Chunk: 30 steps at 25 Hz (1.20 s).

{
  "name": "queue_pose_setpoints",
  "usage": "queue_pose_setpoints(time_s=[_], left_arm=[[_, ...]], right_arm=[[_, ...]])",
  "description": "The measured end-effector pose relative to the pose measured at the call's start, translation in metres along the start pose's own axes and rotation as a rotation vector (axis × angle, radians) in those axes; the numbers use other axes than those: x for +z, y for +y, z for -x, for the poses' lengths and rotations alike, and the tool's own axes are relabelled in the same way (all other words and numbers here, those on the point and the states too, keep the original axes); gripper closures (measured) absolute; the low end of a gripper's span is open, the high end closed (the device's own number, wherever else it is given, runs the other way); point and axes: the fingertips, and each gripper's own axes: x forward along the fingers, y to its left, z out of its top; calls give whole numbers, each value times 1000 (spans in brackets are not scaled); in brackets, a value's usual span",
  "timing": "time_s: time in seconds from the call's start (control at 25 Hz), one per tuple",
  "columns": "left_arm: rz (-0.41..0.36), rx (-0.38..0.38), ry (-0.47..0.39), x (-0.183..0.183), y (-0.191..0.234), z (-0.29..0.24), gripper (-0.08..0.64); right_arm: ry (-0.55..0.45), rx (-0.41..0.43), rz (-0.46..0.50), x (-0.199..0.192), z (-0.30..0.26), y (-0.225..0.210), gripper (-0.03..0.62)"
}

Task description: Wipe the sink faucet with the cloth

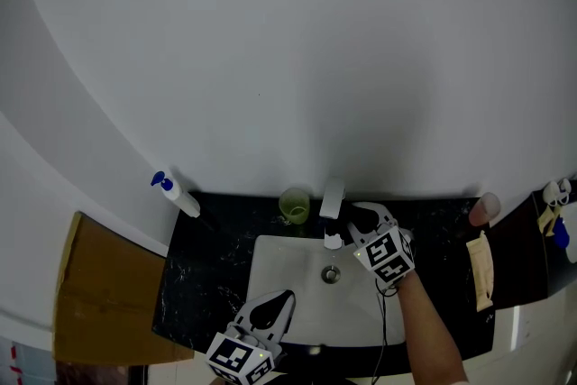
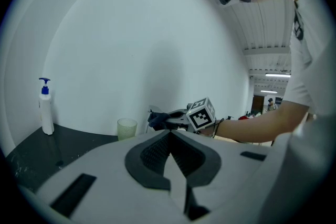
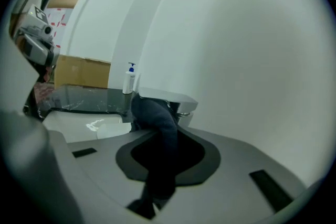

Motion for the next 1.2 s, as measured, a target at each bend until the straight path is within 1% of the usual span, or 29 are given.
queue_pose_setpoints(time_s=[0.08, 0.16, 0.36, 0.44, 0.6, 0.72, 0.84, 0.96, 1.08, 1.2], left_arm=[[1, -2, -2, 0, -1, 0, 560], [1, -4, -3, 0, -2, 0, 560], [-2, 5, -6, 1, -2, 5, 560], [-3, 8, -9, 1, -2, 7, 560], [3, 12, -16, 1, -1, 10, 560], [9, 15, -19, 1, 0, 12, 560], [18, 21, -20, 2, 4, 13, 560], [21, 21, -34, 3, 4, 10, 560], [16, 2, -50, 0, 0, 6, 560], [13, 8, -49, 4, -1, 4, 560]], right_arm=[[3, -17, -26, -3, 4, -3, 534], [8, -18, -32, -6, 6, -3, 534], [-2, 31, 26, 6, -2, 16, 534], [-12, 63, 54, 12, -3, 28, 534], [-16, 165, 125, 19, 8, 58, 534], [-25, 202, 136, 15, 27, 74, 534], [-21, 209, 151, 10, 40, 85, 534], [-10, 204, 161, 7, 40, 86, 534], [7, 194, 168, 8, 29, 76, 534], [18, 165, 155, 9, 14, 57, 534]])
